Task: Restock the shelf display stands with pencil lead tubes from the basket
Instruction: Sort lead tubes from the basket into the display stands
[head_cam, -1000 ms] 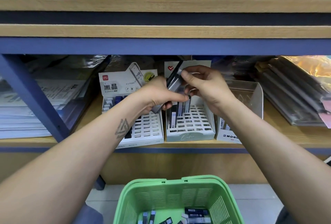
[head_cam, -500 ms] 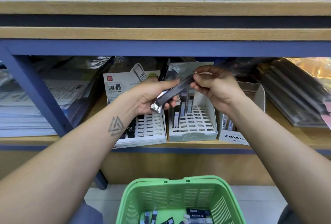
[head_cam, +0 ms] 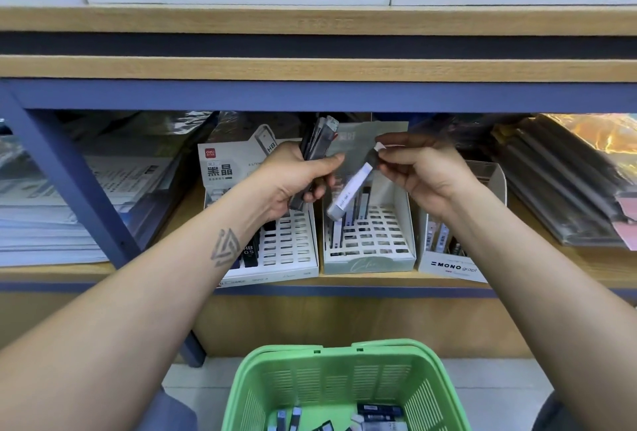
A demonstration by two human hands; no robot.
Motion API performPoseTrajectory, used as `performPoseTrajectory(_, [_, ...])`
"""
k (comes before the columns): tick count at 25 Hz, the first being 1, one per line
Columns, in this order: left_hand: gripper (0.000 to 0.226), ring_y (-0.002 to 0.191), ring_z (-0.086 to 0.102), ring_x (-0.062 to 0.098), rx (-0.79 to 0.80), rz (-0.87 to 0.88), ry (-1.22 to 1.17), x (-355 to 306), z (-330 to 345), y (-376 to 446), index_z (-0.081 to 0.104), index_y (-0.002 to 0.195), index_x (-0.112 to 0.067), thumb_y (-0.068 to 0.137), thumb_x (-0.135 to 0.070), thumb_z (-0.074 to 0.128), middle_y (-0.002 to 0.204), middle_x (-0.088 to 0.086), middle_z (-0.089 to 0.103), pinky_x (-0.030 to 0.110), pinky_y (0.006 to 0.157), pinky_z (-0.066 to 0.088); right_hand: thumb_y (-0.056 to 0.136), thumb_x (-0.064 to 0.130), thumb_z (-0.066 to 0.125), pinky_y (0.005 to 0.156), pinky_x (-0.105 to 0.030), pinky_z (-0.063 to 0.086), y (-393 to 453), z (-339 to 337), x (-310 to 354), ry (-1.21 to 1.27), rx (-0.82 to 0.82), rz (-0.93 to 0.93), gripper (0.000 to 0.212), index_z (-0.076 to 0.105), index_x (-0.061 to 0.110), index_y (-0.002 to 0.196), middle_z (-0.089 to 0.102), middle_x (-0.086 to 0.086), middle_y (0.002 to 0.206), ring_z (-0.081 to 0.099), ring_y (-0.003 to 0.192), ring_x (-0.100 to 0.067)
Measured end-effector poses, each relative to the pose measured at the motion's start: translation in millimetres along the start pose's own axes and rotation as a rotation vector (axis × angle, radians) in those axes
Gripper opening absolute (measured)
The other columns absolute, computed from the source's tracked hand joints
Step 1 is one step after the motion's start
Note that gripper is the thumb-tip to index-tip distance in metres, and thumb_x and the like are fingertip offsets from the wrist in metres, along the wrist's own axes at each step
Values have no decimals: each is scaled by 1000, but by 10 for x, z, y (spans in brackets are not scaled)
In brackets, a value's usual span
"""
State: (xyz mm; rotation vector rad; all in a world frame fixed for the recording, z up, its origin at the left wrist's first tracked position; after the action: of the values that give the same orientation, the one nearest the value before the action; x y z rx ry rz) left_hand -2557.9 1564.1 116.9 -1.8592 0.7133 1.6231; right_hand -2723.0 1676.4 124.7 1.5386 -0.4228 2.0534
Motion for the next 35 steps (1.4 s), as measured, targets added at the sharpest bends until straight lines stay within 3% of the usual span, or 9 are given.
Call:
performPoseTrajectory(4, [23, 38, 43, 12, -147, 20, 245, -31, -98, 45, 63, 78, -10, 83, -21, 83, 54, 2, 57, 20, 37, 31, 82, -9, 74, 81, -27, 59, 18, -164, 128, -344, -42, -121, 24, 76, 12, 92, 76, -8, 86, 74, 86, -20])
performPoseTrajectory(9, [32, 31, 41, 9, -190, 40, 493, -124, -13, 143, 55, 75, -12, 79, -24, 85, 50, 1, 53, 18, 37, 33, 82, 4, 81, 72, -11, 53, 46, -199, 161, -682, -45, -222, 19, 76, 18, 93, 76, 1, 93, 72, 83, -6])
performPoseTrajectory(12, [31, 46, 52, 14, -181, 112, 587, -213, 113, 218, 55, 73, -14, 79, -21, 85, 60, 0, 56, 21, 47, 38, 86, 7, 77, 77, -10, 52, 92, -223, 208, -854, -84, -291, 18, 75, 19, 99, 74, 8, 98, 68, 90, -2])
performPoseTrajectory(14, [26, 64, 57, 19, -176, 155, 667, -269, 191, 251, 60, 83, -14, 80, -24, 84, 70, -1, 58, 23, 57, 42, 89, 7, 74, 82, -14, 52, 115, -229, 242, -951, -108, -343, 19, 75, 18, 104, 72, 9, 100, 67, 93, -5])
performPoseTrajectory(17, [25, 79, 63, 19, -178, 181, 778, -301, 269, 275, 65, 94, -13, 81, -26, 83, 79, -2, 63, 24, 58, 44, 91, 5, 72, 83, -12, 49, 138, -220, 220, -985, -118, -374, 19, 75, 17, 105, 70, 9, 100, 67, 95, -7])
performPoseTrajectory(21, [28, 89, 69, 24, -168, 165, 836, -242, 299, 306, 68, 100, -9, 81, -24, 82, 93, 6, 70, 31, 76, 56, 91, 5, 72, 84, -11, 48, 166, -210, 198, -955, -100, -372, 20, 74, 22, 101, 70, 9, 99, 67, 96, -8])
performPoseTrajectory(28, [21, 79, 66, 21, -170, 154, 778, -211, 249, 270, 61, 82, -18, 79, -17, 82, 75, -3, 61, 25, 66, 48, 87, 5, 76, 88, -25, 54, 128, -162, 204, -963, -16, -341, 25, 70, 29, 84, 72, 10, 93, 69, 94, -10])
performPoseTrajectory(32, [31, 69, 58, 13, -160, 165, 746, -221, 244, 252, 54, 72, -24, 79, -16, 83, 69, -8, 57, 20, 56, 40, 86, 5, 76, 78, -15, 50, 133, -167, 144, -1043, -1, -329, 23, 72, 28, 83, 70, 15, 85, 67, 84, -3])
performPoseTrajectory(35, [30, 67, 57, 12, -153, 160, 735, -209, 235, 252, 55, 74, -23, 79, -17, 83, 71, -8, 58, 23, 60, 42, 88, 5, 74, 73, -5, 45, 171, -166, 42, -1079, -2, -313, 16, 77, 19, 95, 72, 6, 91, 66, 83, -4])
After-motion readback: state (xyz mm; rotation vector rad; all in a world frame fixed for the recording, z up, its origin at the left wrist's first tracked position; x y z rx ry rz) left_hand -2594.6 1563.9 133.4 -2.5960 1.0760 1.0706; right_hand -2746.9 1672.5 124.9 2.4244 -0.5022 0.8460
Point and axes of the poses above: each hand's wrist, its own y-axis towards the middle knuckle, its own z-axis out of the palm, x = y × z, the point moved 9 cm from there along y, towards the middle knuckle
